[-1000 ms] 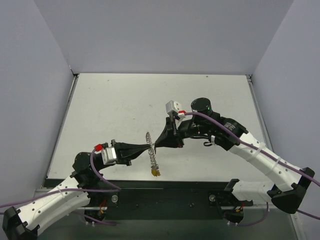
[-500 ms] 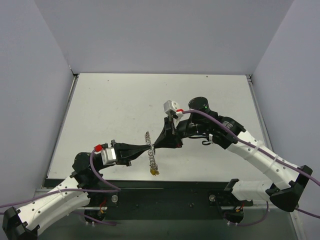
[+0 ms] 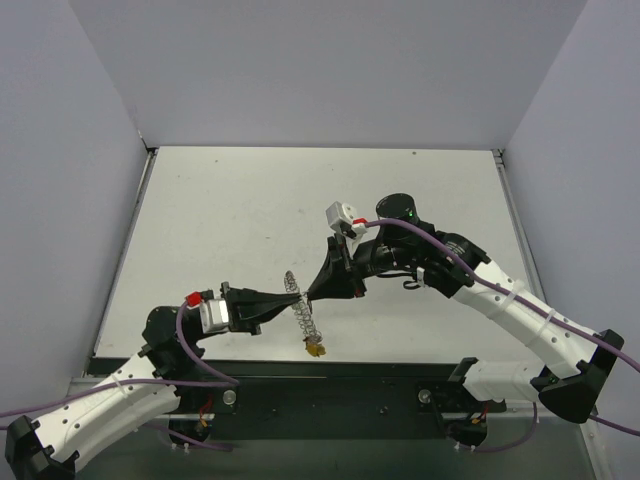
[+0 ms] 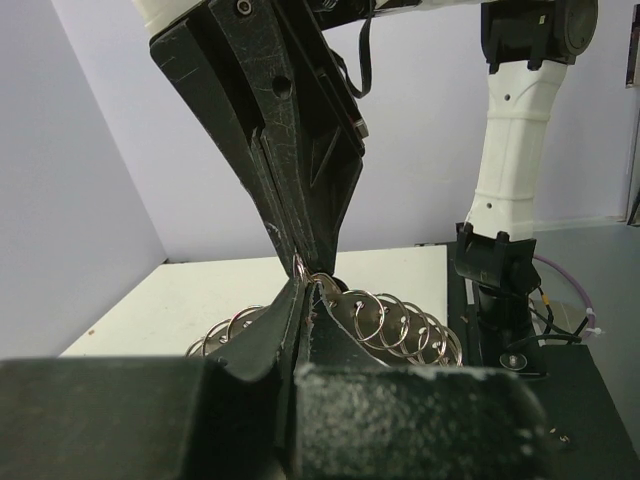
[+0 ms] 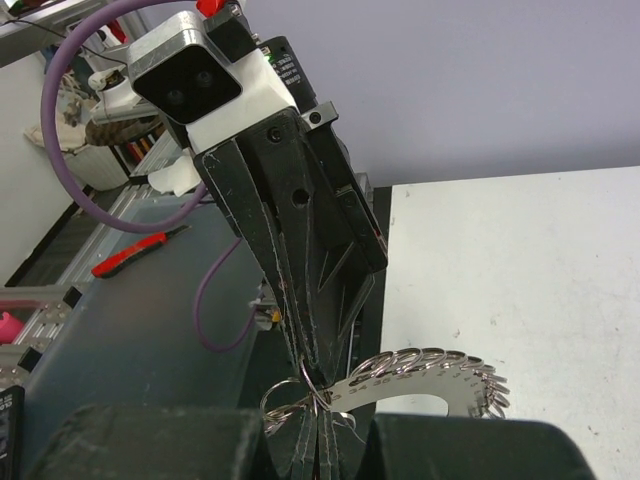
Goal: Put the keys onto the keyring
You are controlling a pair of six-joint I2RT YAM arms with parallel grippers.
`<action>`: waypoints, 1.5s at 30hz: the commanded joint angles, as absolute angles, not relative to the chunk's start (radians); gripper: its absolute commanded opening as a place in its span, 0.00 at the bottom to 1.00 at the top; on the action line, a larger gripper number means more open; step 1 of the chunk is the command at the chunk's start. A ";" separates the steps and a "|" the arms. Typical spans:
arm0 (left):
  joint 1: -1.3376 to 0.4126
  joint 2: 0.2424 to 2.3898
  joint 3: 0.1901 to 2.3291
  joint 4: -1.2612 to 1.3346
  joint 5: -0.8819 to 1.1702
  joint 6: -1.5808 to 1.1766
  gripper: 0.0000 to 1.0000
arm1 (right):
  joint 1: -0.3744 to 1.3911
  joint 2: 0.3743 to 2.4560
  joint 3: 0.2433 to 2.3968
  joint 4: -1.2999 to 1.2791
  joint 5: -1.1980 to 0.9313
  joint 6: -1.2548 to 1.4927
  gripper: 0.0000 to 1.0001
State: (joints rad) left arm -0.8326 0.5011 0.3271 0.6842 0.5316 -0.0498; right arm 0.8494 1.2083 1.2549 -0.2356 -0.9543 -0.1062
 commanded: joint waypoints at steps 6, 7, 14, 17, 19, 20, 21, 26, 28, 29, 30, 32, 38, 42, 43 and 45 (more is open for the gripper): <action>-0.848 0.466 0.374 0.836 0.601 -0.077 0.00 | 0.822 1.221 1.289 -0.230 -0.960 -0.124 0.00; -0.845 0.465 0.373 0.835 0.604 -0.077 0.00 | 0.822 1.226 1.292 -0.233 -0.962 -0.124 0.00; -0.847 0.454 0.370 0.856 0.604 -0.098 0.00 | 0.824 1.243 1.296 -0.250 -0.973 -0.130 0.00; -0.847 0.449 0.370 0.864 0.609 -0.107 0.00 | 0.824 1.246 1.298 -0.250 -0.982 -0.133 0.00; -0.845 0.448 0.370 0.877 0.612 -0.117 0.00 | 0.824 1.247 1.299 -0.252 -0.988 -0.135 0.00; -0.847 0.448 0.370 0.882 0.615 -0.123 0.00 | 0.822 1.247 1.299 -0.252 -0.992 -0.135 0.00; -0.845 0.448 0.370 0.893 0.615 -0.126 0.00 | 0.822 1.247 1.299 -0.252 -0.997 -0.138 0.00; -0.845 0.448 0.373 0.908 0.623 -0.137 0.00 | 0.822 1.246 1.301 -0.253 -1.017 -0.140 0.00; -0.845 0.452 0.376 0.911 0.624 -0.140 0.00 | 0.824 1.247 1.299 -0.253 -1.031 -0.141 0.00; -0.847 0.453 0.376 0.914 0.629 -0.141 0.00 | 0.822 1.247 1.301 -0.253 -1.031 -0.141 0.00; -0.845 0.456 0.376 0.916 0.630 -0.141 0.00 | 0.822 1.247 1.304 -0.255 -1.032 -0.141 0.00; -0.847 0.457 0.376 0.916 0.632 -0.141 0.00 | 0.822 1.247 1.304 -0.256 -1.032 -0.137 0.00; -0.847 0.456 0.388 0.865 0.644 -0.114 0.00 | 0.825 1.262 1.339 -0.291 -0.965 -0.084 0.00; -0.845 0.453 0.397 0.851 0.649 -0.112 0.00 | 0.833 1.258 1.342 -0.313 -0.936 -0.068 0.00; -0.847 0.453 0.397 0.850 0.652 -0.110 0.00 | 0.831 1.258 1.341 -0.313 -0.936 -0.064 0.00; -0.845 0.453 0.400 0.850 0.652 -0.110 0.00 | 0.831 1.262 1.342 -0.316 -0.917 -0.049 0.00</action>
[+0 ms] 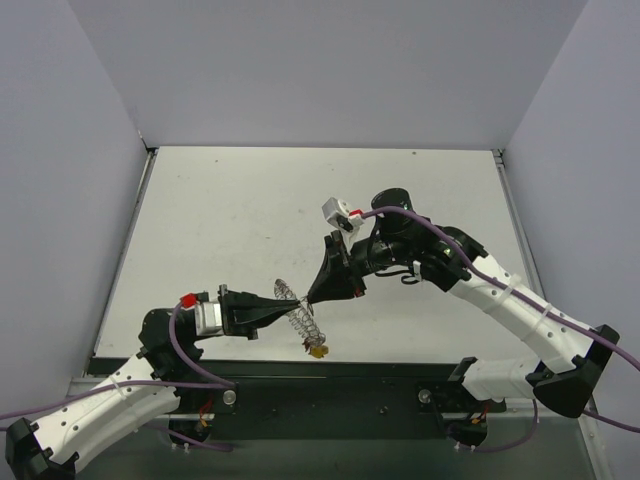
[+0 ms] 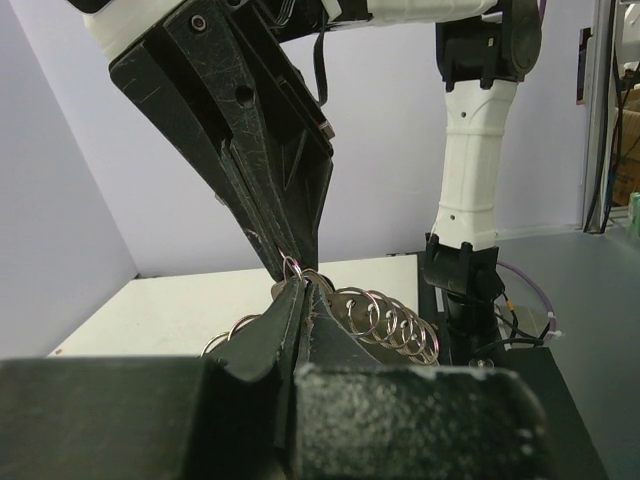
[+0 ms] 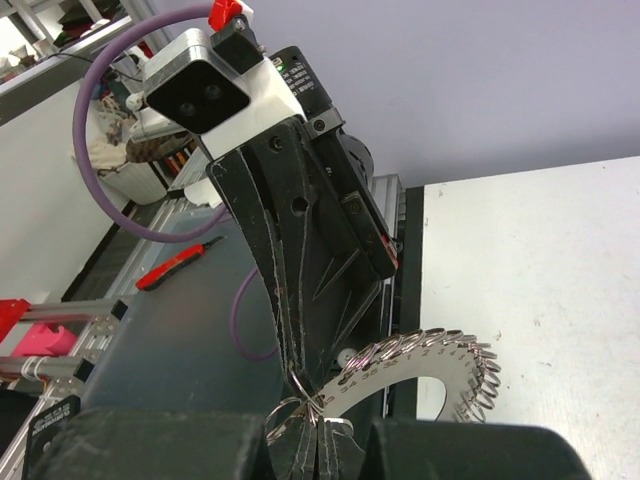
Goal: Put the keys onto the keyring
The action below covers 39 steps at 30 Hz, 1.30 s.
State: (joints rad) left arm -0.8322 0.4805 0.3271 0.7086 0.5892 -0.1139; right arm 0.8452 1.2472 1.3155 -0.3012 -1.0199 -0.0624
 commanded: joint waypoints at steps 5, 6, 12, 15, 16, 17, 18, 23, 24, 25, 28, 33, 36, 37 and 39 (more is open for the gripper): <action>-0.845 0.442 0.425 0.770 0.655 -0.072 0.00 | 0.835 1.266 1.348 -0.337 -0.911 -0.023 0.00; -0.845 0.437 0.428 0.758 0.653 -0.066 0.00 | 0.838 1.262 1.350 -0.341 -0.901 -0.020 0.00; -0.847 0.442 0.457 0.683 0.646 -0.038 0.00 | 0.845 1.275 1.362 -0.388 -0.862 0.000 0.00; -0.850 0.445 0.462 0.670 0.638 -0.035 0.00 | 0.848 1.284 1.365 -0.399 -0.842 0.000 0.00; -0.850 0.445 0.465 0.663 0.635 -0.028 0.00 | 0.851 1.287 1.368 -0.403 -0.832 0.023 0.00; -0.850 0.443 0.469 0.643 0.634 -0.023 0.00 | 0.853 1.292 1.371 -0.411 -0.825 0.025 0.00; -0.851 0.445 0.472 0.634 0.630 -0.017 0.00 | 0.851 1.293 1.373 -0.416 -0.819 0.031 0.00; -0.857 0.443 0.479 0.594 0.609 -0.005 0.00 | 0.853 1.305 1.388 -0.446 -0.773 0.055 0.00; -0.857 0.443 0.482 0.589 0.607 -0.006 0.00 | 0.853 1.308 1.388 -0.451 -0.770 0.060 0.00; -0.857 0.440 0.483 0.583 0.603 -0.006 0.00 | 0.854 1.308 1.388 -0.457 -0.762 0.067 0.00; -0.862 0.440 0.483 0.572 0.598 0.024 0.00 | 0.854 1.313 1.388 -0.469 -0.746 0.083 0.00; -0.865 0.442 0.491 0.555 0.595 0.034 0.00 | 0.853 1.322 1.396 -0.491 -0.747 0.095 0.00; -0.867 0.443 0.497 0.542 0.594 0.043 0.00 | 0.853 1.330 1.402 -0.508 -0.749 0.097 0.00; -0.868 0.443 0.497 0.538 0.591 0.046 0.00 | 0.853 1.333 1.407 -0.512 -0.749 0.098 0.00; -0.870 0.448 0.503 0.522 0.588 0.051 0.00 | 0.853 1.339 1.411 -0.525 -0.752 0.098 0.00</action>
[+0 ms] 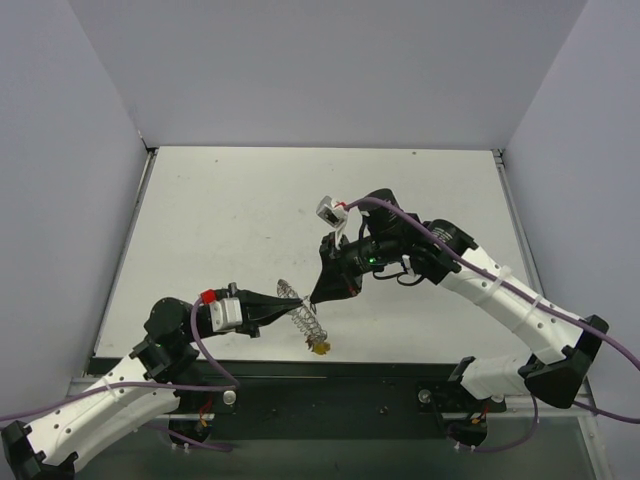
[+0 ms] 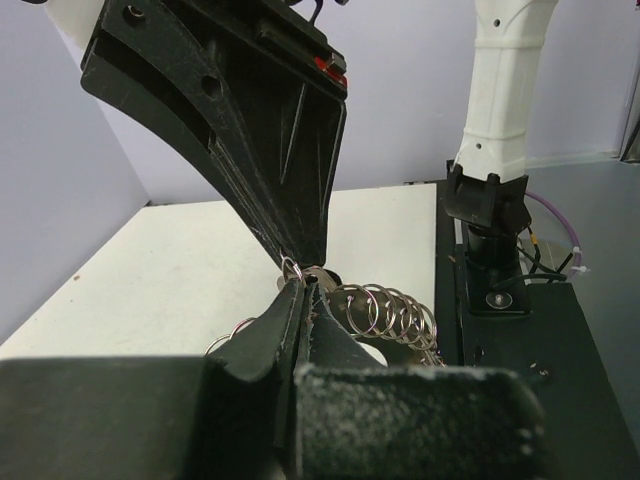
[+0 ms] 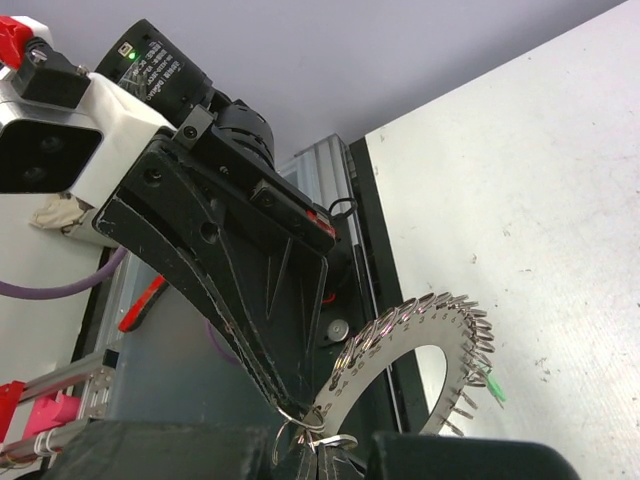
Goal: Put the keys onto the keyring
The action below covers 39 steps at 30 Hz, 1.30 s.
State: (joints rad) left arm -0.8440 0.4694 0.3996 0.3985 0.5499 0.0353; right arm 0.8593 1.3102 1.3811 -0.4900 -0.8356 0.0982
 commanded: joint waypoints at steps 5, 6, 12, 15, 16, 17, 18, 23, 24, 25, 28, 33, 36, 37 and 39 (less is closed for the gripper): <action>-0.877 0.454 0.511 0.494 0.583 0.071 0.00 | 0.856 1.354 1.424 -0.549 -0.759 0.095 0.00; -0.877 0.457 0.515 0.489 0.586 0.071 0.00 | 0.854 1.358 1.425 -0.552 -0.762 0.095 0.00; -0.885 0.474 0.535 0.450 0.615 0.087 0.00 | 0.854 1.374 1.437 -0.580 -0.794 0.081 0.00; -0.888 0.474 0.543 0.430 0.620 0.095 0.00 | 0.851 1.378 1.443 -0.595 -0.802 0.080 0.00; -0.891 0.474 0.546 0.417 0.621 0.101 0.00 | 0.850 1.378 1.445 -0.603 -0.804 0.078 0.00; -0.891 0.476 0.552 0.410 0.624 0.104 0.00 | 0.850 1.378 1.445 -0.606 -0.804 0.077 0.00; -0.896 0.474 0.555 0.405 0.627 0.106 0.00 | 0.850 1.379 1.447 -0.609 -0.804 0.077 0.00; -0.902 0.472 0.561 0.380 0.614 0.117 0.00 | 0.845 1.371 1.450 -0.617 -0.807 0.066 0.00; -0.902 0.472 0.560 0.379 0.608 0.118 0.00 | 0.845 1.361 1.450 -0.618 -0.802 0.063 0.00; -0.907 0.472 0.561 0.368 0.601 0.124 0.00 | 0.847 1.352 1.451 -0.617 -0.790 0.060 0.00; -0.916 0.469 0.569 0.332 0.580 0.138 0.00 | 0.839 1.315 1.456 -0.618 -0.784 0.041 0.00; -0.920 0.466 0.601 0.262 0.557 0.153 0.00 | 0.827 1.261 1.468 -0.623 -0.831 0.018 0.00; -0.922 0.468 0.633 0.206 0.545 0.164 0.00 | 0.841 1.255 1.477 -0.629 -0.870 0.015 0.00; -0.923 0.466 0.644 0.181 0.538 0.167 0.00 | 0.845 1.255 1.479 -0.630 -0.870 0.014 0.00; -0.922 0.465 0.653 0.146 0.528 0.175 0.00 | 0.860 1.247 1.482 -0.632 -0.887 0.014 0.00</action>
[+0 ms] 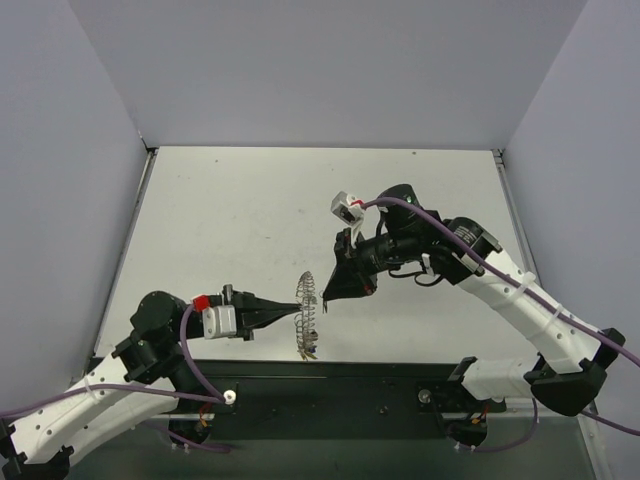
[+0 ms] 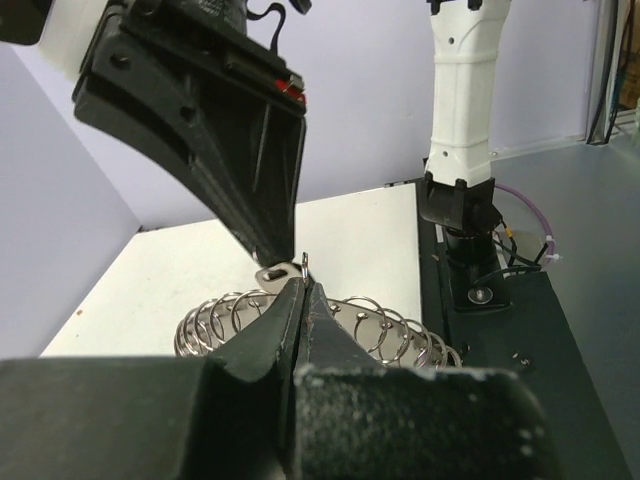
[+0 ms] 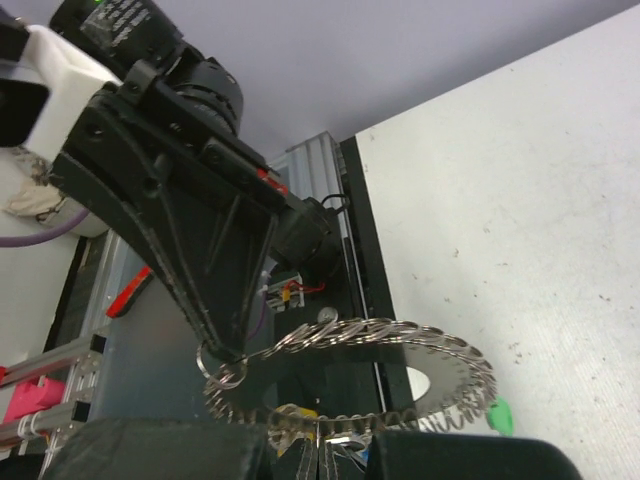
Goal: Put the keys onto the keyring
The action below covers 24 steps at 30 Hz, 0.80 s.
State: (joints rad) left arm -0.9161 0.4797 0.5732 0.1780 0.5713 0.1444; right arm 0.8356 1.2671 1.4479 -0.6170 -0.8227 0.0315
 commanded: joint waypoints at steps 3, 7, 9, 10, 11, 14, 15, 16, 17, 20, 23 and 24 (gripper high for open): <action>-0.922 0.463 0.666 0.112 0.514 0.189 0.00 | 0.870 1.246 1.491 -0.630 -0.884 0.017 0.00; -0.922 0.465 0.663 0.117 0.508 0.186 0.00 | 0.899 1.259 1.506 -0.629 -0.881 0.018 0.00; -0.922 0.468 0.661 0.120 0.505 0.186 0.00 | 0.907 1.269 1.516 -0.627 -0.879 0.018 0.00; -0.922 0.469 0.661 0.120 0.505 0.183 0.00 | 0.911 1.272 1.522 -0.627 -0.873 0.018 0.00; -0.922 0.468 0.661 0.118 0.508 0.183 0.00 | 0.916 1.276 1.525 -0.627 -0.873 0.017 0.00; -0.922 0.469 0.660 0.117 0.508 0.183 0.00 | 0.920 1.292 1.539 -0.624 -0.871 0.018 0.00; -0.922 0.469 0.660 0.117 0.508 0.183 0.00 | 0.923 1.295 1.542 -0.624 -0.868 0.023 0.00; -0.923 0.471 0.661 0.115 0.506 0.181 0.00 | 0.925 1.301 1.543 -0.624 -0.868 0.021 0.00; -0.923 0.472 0.661 0.114 0.506 0.181 0.00 | 0.928 1.307 1.545 -0.624 -0.862 0.023 0.00; -0.922 0.476 0.663 0.114 0.511 0.184 0.00 | 0.928 1.324 1.548 -0.626 -0.859 0.026 0.00; -0.923 0.474 0.663 0.114 0.511 0.183 0.00 | 0.931 1.330 1.549 -0.624 -0.862 0.023 0.00; -0.923 0.474 0.663 0.114 0.509 0.184 0.00 | 0.931 1.330 1.552 -0.624 -0.861 0.025 0.00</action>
